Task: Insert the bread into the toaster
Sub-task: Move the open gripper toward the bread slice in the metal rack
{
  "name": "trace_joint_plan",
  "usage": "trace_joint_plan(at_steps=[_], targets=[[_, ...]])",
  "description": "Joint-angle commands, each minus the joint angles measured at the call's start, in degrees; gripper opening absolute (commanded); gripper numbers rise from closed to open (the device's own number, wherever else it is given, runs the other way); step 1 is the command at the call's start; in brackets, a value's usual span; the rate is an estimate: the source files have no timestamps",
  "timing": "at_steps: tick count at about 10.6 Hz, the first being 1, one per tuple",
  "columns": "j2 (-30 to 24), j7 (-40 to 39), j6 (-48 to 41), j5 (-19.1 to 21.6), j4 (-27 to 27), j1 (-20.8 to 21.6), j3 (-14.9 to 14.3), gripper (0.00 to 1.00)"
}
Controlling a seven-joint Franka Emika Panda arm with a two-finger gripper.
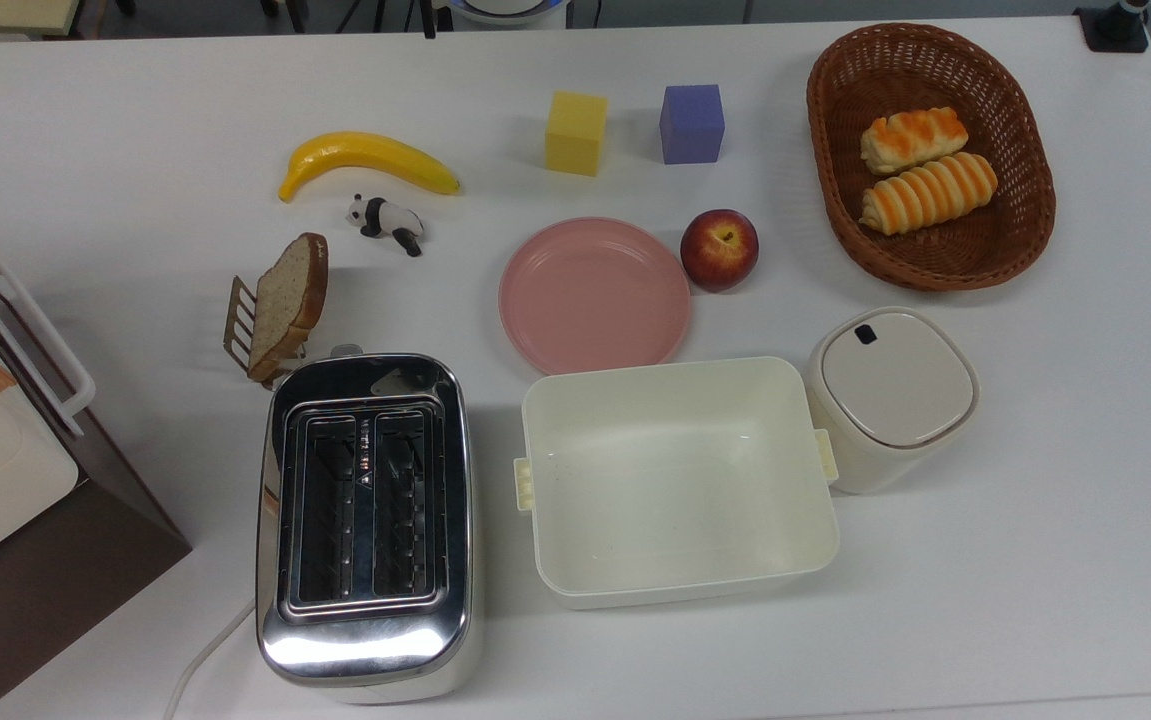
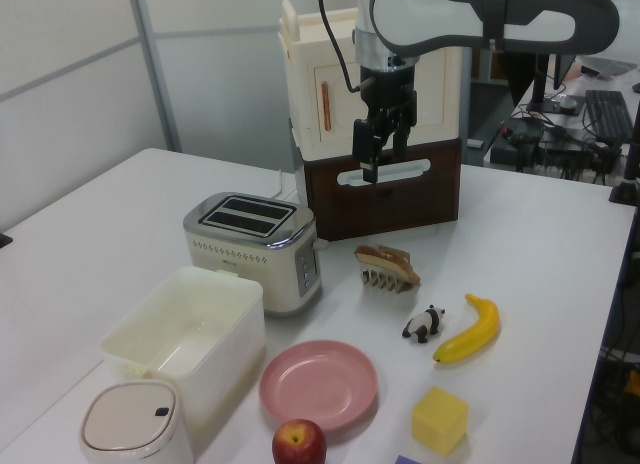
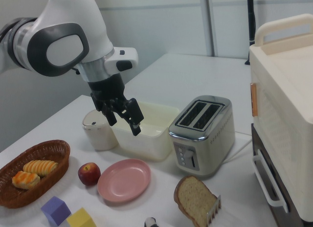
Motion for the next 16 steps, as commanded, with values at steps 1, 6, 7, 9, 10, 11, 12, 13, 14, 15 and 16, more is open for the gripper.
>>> trace_joint_plan(at_steps=[1, 6, 7, 9, 10, 11, 12, 13, 14, 15, 16], targets=[[-0.9, -1.4, -1.3, 1.5, -0.4, 0.3, -0.6, 1.0], [-0.9, -1.6, -1.2, 1.4, -0.4, 0.0, -1.0, 1.0], [-0.9, -1.7, -1.3, 1.4, -0.4, 0.0, -1.0, 1.0], [-0.3, -1.7, -0.7, 1.0, -1.0, -0.2, -1.0, 1.0], [1.2, -1.8, -0.5, 0.4, -1.2, -0.2, -1.0, 1.0], [3.4, -1.8, 1.2, -1.0, -1.3, -0.2, -1.0, 1.0], [5.3, -1.8, 2.8, -2.9, -1.3, -0.3, -1.0, 1.0], [6.6, -1.8, 3.2, -4.3, -1.3, -0.3, -1.0, 1.0], [7.7, -2.0, 4.1, -5.2, -1.3, -0.9, -1.0, 1.0], [8.8, -2.0, 5.4, -5.4, -1.4, -1.5, -1.0, 1.0], [10.4, -2.0, 6.6, -5.8, -1.9, -1.8, -1.0, 1.0]])
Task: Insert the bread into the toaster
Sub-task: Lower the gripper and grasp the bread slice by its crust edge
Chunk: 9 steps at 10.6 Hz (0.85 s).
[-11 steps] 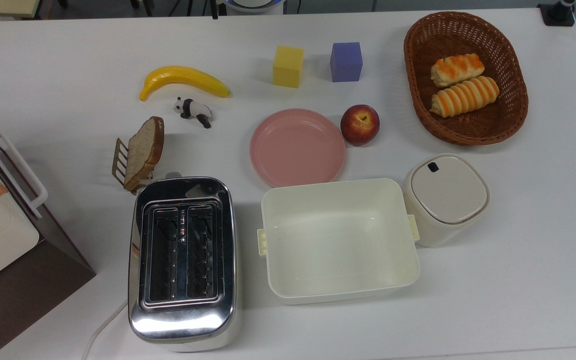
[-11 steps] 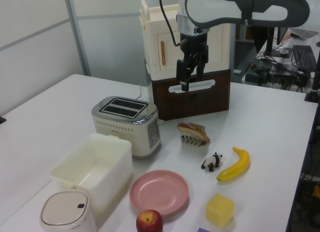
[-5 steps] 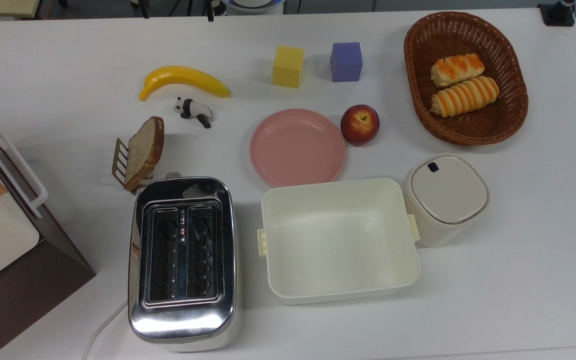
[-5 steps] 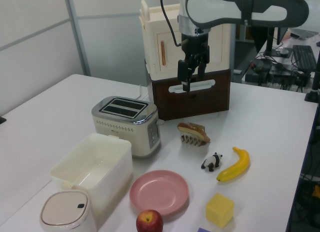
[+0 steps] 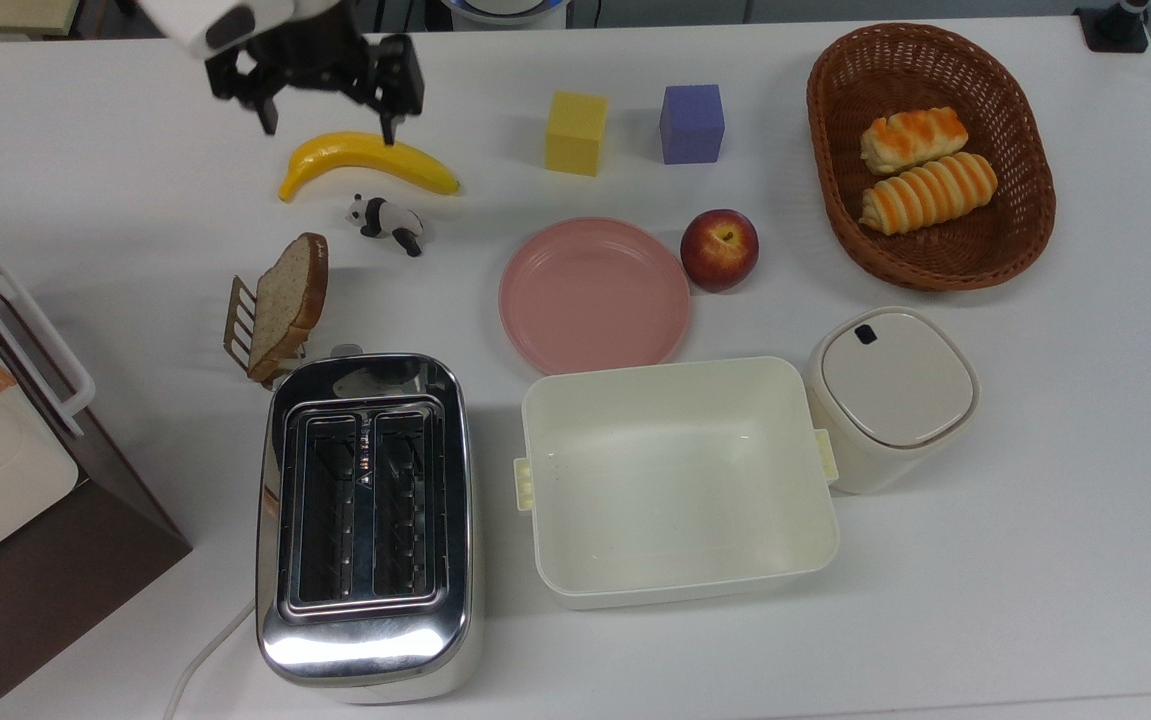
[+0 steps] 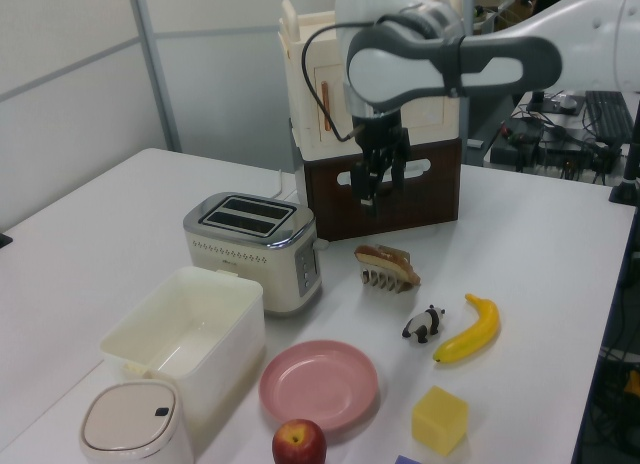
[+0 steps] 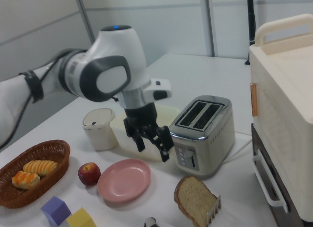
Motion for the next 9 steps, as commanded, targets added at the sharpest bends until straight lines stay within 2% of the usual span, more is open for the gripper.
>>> trace_joint_plan(at_steps=[1, 5, 7, 9], targets=[[3.1, -1.5, 3.6, -2.5, -1.4, -1.3, -0.3, 1.0], [7.0, -1.7, 4.0, -3.9, -3.2, -2.2, -2.0, 1.0], [9.1, -1.4, 7.6, -4.4, -3.7, -2.3, -2.1, 1.0], [11.6, -1.4, 11.4, -7.7, -3.8, -2.2, -2.1, 1.0]])
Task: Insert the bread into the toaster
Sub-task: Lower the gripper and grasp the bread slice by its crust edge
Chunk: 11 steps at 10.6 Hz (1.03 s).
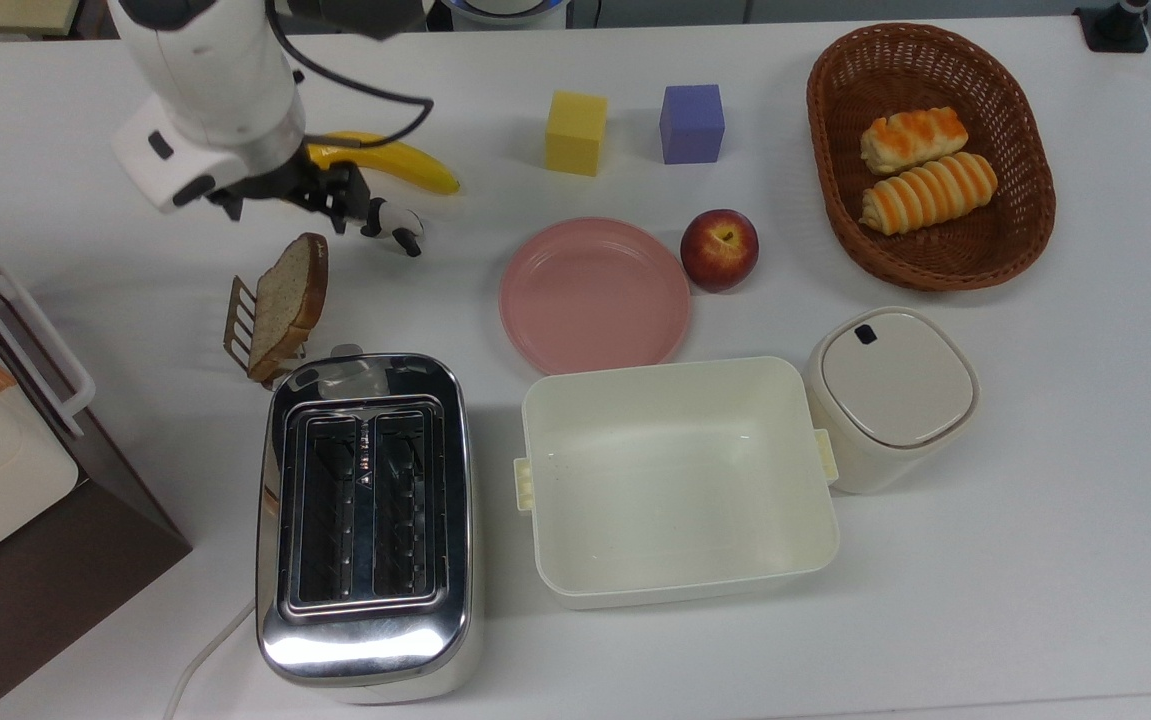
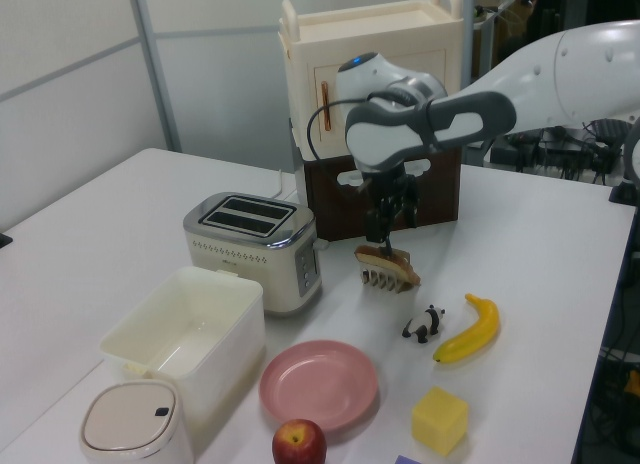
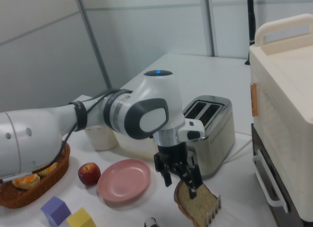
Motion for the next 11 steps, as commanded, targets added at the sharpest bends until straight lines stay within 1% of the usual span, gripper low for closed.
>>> trace_joint_plan(at_steps=[1, 4, 5, 6, 7, 8, 11], targets=[[2.2, -1.1, 5.9, -4.0, -1.1, 0.5, -0.5, 1.0], [2.2, -1.1, 7.7, -4.2, -1.0, 1.1, -0.1, 1.0], [2.2, -1.1, 7.8, -4.3, -1.0, 1.1, 0.0, 0.87], [2.2, -1.3, 7.8, -4.3, -1.0, 1.1, 0.0, 0.63], [2.2, -1.3, 7.8, -4.3, -1.0, 1.1, 0.1, 0.29], [2.2, -1.3, 7.8, -4.2, -1.0, 1.1, 0.1, 0.0], [2.2, -2.4, 7.8, -4.2, -1.0, 1.2, 0.1, 0.0]])
